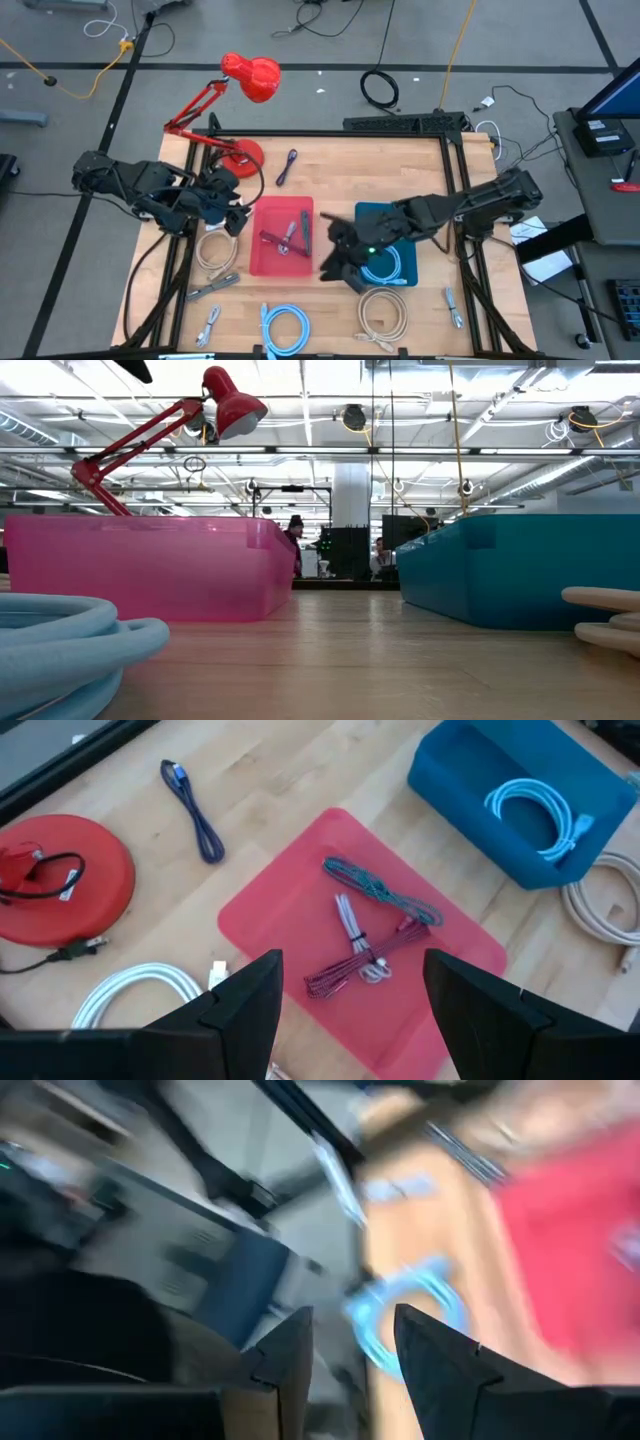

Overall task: Pick & Place USB Port
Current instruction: Put the bottom light brown HDMI cable into the blue bin

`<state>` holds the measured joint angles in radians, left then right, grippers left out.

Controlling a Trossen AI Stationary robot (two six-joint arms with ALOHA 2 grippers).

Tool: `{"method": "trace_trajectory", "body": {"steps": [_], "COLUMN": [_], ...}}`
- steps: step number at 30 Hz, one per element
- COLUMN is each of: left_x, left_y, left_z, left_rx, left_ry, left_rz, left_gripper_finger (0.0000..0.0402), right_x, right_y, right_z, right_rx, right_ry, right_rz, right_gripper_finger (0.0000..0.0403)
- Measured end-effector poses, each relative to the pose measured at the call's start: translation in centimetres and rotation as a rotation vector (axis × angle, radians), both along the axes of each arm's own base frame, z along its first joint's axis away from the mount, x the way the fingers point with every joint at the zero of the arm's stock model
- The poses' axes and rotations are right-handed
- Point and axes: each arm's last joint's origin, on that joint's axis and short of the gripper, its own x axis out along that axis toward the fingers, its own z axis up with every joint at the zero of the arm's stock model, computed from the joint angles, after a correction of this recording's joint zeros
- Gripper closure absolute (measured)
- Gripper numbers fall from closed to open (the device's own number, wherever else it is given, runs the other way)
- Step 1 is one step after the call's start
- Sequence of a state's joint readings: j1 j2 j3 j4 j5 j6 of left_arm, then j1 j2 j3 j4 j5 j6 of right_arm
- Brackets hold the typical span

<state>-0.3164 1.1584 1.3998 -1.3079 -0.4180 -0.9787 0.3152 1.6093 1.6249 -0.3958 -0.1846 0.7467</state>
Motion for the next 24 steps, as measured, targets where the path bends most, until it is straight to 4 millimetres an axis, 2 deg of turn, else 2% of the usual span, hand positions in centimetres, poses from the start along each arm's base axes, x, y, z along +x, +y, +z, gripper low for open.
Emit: {"method": "trace_trajectory", "body": {"steps": [6, 9, 14, 24], "left_x": [0.0, 0.2, 0.3, 1.3], "left_y": [0.0, 0.0, -0.1, -1.0], "left_z": [0.0, -0.1, -0.2, -0.2], "left_rx": [-0.001, 0.001, 0.0, -0.077], "left_ry": [0.001, 0.006, 0.009, -0.064], "left_rz": [0.004, 0.003, 0.007, 0.065], "left_gripper_finger": [0.0156, 0.0156, 0.0156, 0.0156], "right_x": [-3.1, -3.7, -4.5, -6.9], "right_y": [1.4, 2.5, 4.2, 8.6], "right_z": [-3.1, -4.2, -6.0, -11.7], "right_rx": [-0.092, -0.103, -0.091, -0.031], "right_ry": [0.416, 0.526, 0.585, 0.609], "right_rz": [-0.044, -0.076, -0.077, -0.021], "right_gripper_finger": [0.0279, 0.0281, 0.0274, 0.0232]}}
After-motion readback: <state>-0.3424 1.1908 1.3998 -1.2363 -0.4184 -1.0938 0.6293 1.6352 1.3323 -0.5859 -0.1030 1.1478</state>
